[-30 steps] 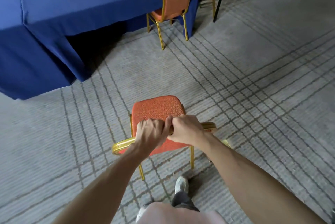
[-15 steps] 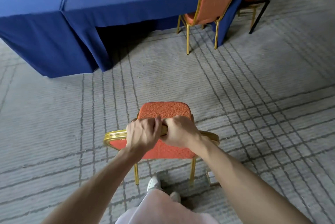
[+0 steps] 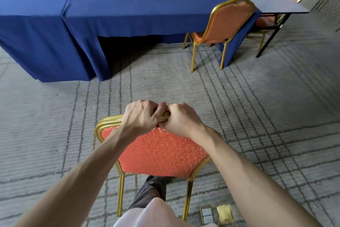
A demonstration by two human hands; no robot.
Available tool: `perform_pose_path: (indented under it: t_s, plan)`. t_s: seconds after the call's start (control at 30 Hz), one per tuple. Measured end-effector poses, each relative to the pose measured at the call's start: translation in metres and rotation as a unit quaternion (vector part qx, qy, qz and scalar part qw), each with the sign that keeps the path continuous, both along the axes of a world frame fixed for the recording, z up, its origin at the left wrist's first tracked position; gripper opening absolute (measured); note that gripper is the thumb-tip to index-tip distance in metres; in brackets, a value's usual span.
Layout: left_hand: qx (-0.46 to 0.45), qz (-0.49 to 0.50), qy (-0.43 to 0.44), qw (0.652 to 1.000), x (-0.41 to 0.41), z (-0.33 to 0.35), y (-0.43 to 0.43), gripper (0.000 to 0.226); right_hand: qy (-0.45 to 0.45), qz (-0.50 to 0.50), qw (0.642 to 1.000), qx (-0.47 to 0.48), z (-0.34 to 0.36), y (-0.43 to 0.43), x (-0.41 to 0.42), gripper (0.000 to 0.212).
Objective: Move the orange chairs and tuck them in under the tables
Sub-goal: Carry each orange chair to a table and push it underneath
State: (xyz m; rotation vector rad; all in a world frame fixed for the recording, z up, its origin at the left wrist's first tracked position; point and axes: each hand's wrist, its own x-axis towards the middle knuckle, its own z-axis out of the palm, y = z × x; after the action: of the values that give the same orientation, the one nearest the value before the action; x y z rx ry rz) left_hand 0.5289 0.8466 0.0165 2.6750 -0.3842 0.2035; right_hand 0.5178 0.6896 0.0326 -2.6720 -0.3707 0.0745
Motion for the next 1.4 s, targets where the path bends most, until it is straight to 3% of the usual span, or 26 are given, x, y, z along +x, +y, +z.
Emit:
perform_pose_path:
  t_s: [0.23,0.33,0.43,0.63,0.83,1.13,1.4]
  plan:
    - [0.056,0.02,0.018,0.998,0.136,0.003,-0.017,0.062,0.014,-0.08,0.997,-0.015,0.005,-0.002,0.126,0.034]
    - [0.038,-0.024,0.019,0.999,0.185,0.01,-0.026,0.042,-0.049,-0.078,0.995,-0.043,0.004,-0.01,0.173,0.034]
    - [0.053,-0.079,-0.023,0.995,0.224,0.02,-0.043,0.033,-0.053,-0.067,0.995,-0.045,0.014,-0.031,0.211,0.031]
    - [0.047,-0.112,-0.083,0.989,0.29,0.039,-0.063,0.042,-0.12,-0.03,0.991,-0.054,0.036,-0.057,0.274,0.026]
    - [-0.025,-0.038,-0.047,0.998,0.342,0.025,-0.087,0.055,-0.204,0.009,0.977,-0.059,0.018,-0.085,0.34,0.019]
    - [0.009,0.011,0.01,1.0,0.394,-0.048,-0.168,0.05,-0.147,0.051,0.988,-0.01,-0.066,-0.165,0.407,0.018]
    - [-0.004,0.009,0.007,1.0,0.474,-0.038,-0.219,0.051,-0.138,-0.012,0.99,-0.011,-0.056,-0.211,0.485,0.02]
